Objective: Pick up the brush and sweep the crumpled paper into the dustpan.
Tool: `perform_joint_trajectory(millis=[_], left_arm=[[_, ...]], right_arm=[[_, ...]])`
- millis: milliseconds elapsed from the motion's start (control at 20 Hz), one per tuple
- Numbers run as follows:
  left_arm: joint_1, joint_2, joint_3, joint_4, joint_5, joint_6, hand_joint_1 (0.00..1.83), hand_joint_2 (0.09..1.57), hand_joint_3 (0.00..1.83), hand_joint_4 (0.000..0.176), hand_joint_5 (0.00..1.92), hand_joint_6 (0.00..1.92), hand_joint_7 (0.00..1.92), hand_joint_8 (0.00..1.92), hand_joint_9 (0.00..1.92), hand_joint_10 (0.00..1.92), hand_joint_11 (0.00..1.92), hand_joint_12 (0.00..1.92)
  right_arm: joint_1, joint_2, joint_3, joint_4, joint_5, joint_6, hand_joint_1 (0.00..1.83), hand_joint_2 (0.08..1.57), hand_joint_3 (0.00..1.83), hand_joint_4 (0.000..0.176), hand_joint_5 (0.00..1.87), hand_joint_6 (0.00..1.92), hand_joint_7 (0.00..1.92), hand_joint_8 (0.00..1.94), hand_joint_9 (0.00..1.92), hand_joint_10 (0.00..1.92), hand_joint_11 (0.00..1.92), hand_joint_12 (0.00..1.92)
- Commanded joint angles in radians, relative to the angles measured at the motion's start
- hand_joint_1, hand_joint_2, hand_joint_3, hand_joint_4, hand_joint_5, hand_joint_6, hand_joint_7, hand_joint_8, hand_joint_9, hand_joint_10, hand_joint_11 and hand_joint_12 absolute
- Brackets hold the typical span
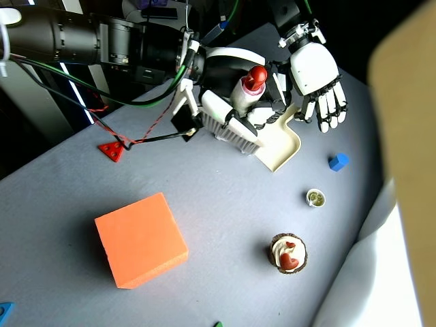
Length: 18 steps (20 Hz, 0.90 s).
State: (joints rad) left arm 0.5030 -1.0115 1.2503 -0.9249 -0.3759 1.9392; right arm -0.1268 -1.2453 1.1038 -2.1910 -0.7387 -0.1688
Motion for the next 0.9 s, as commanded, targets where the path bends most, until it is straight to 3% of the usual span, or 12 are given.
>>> perform_joint_trajectory(millis=[0,50,200,250,400,650,850], left_arm=[[-0.004,0.011,0.002,0.023,-0.091,0.004,1.12,1.09,0.00,0.000,1.04,0.89,0.39,0.00,0.28,0.00,0.04,0.45],[-0.003,0.011,0.002,0.022,-0.092,0.004,1.12,1.09,0.00,0.000,1.04,0.88,0.38,0.00,0.27,0.00,0.04,0.44],[0.006,0.010,0.000,0.022,-0.103,-0.007,1.14,1.08,0.00,0.000,1.07,0.83,0.38,0.00,0.27,0.00,0.05,0.43],[0.007,0.009,0.000,0.022,-0.103,-0.007,1.12,1.10,0.00,0.000,1.02,0.91,0.38,0.00,0.28,0.00,0.05,0.43],[0.007,0.010,0.000,0.022,-0.103,-0.007,1.12,1.10,0.00,0.000,1.02,0.91,0.38,0.00,0.28,0.00,0.06,0.44],[0.006,0.010,0.000,0.022,-0.108,-0.007,1.12,1.09,0.00,0.000,1.04,0.88,0.40,0.00,0.29,0.00,0.07,0.44],[0.006,0.010,0.003,0.023,-0.109,-0.007,1.11,1.10,0.00,0.000,1.02,0.91,0.37,0.00,0.27,0.00,0.04,0.46]], right_arm=[[0.025,-0.005,0.011,-0.087,-0.073,-0.023,1.59,1.16,0.00,0.159,0.94,1.92,0.95,1.94,1.04,1.92,1.18,1.92],[0.025,-0.011,0.018,-0.087,-0.073,-0.023,1.58,1.16,0.00,0.175,0.94,1.92,0.92,1.94,1.05,1.92,1.18,1.92],[0.024,-0.037,0.043,-0.087,-0.092,-0.020,1.59,1.15,0.00,0.176,0.97,1.92,0.92,1.94,1.07,1.92,1.19,1.92],[0.022,-0.046,0.050,-0.087,-0.109,-0.010,1.60,1.16,0.00,0.176,0.96,1.92,0.93,1.94,1.08,1.92,1.22,1.92],[0.008,-0.060,0.056,-0.086,-0.167,0.039,1.62,1.18,0.00,0.176,0.95,1.92,0.95,1.94,1.07,1.92,1.22,1.92],[-0.028,-0.067,0.044,-0.120,-0.306,0.159,1.63,1.17,0.00,0.176,0.94,1.92,0.89,1.94,1.04,1.92,1.19,1.92],[-0.042,-0.067,0.031,-0.149,-0.390,0.243,1.62,1.16,0.00,0.176,0.96,1.92,0.96,1.94,1.08,1.92,1.22,1.92]])
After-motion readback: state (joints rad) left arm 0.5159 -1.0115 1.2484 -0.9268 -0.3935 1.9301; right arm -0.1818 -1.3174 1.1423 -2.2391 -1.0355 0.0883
